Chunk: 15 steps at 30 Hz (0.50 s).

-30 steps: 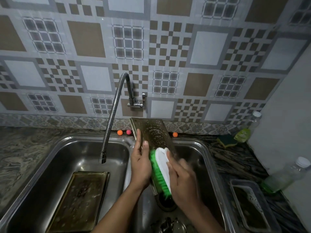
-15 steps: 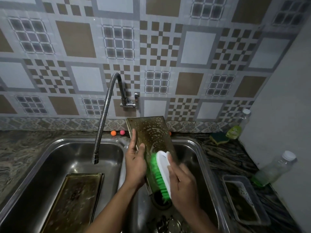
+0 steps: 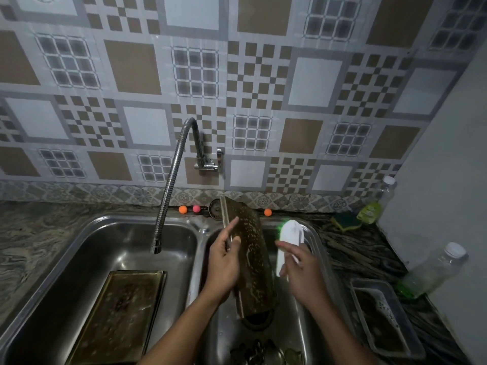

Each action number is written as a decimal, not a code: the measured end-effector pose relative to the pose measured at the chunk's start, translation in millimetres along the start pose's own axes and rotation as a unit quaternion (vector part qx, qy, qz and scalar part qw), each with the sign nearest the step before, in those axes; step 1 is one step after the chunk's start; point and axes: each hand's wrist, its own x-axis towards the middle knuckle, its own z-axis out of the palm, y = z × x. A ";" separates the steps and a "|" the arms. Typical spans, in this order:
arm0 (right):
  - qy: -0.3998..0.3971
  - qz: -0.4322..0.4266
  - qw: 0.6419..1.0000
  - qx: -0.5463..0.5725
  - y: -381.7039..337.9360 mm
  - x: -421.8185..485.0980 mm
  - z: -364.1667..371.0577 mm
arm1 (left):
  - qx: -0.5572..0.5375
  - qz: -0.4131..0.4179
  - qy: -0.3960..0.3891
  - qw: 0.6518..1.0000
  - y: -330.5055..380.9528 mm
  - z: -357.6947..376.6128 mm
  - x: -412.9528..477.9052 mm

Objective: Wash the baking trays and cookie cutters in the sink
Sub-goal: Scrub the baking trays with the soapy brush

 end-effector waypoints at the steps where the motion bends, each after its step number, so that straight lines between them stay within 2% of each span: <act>1: -0.025 -0.002 1.000 -0.003 -6.3 -7.7 4.2 | -0.020 -0.014 -0.003 1.000 0.5 2.0 -1.9; 4: -0.127 -0.028 0.990 -0.053 -16.5 -33.8 13.8 | -0.054 -0.060 -0.040 0.996 5.7 10.1 -9.1; 6: -0.147 -0.054 0.981 -0.114 -14.5 -42.6 19.0 | -0.051 -0.063 -0.073 0.994 12.9 14.7 -14.7; 7: -0.129 -0.055 0.980 -0.142 -14.6 -46.4 21.0 | -0.049 -0.060 -0.085 0.993 15.7 16.3 -16.0; 11: 0.046 -0.027 0.983 -0.178 -16.7 -53.9 22.9 | -0.068 -0.068 -0.144 0.985 28.2 18.2 -16.1; 13: 0.083 -0.013 0.985 -0.151 -16.1 -53.7 18.6 | -0.005 -0.013 -0.142 0.990 26.8 10.8 -18.3; 15: 0.106 0.006 0.987 -0.122 -15.7 -52.6 14.9 | 0.102 0.055 -0.092 0.989 12.2 -7.2 -18.9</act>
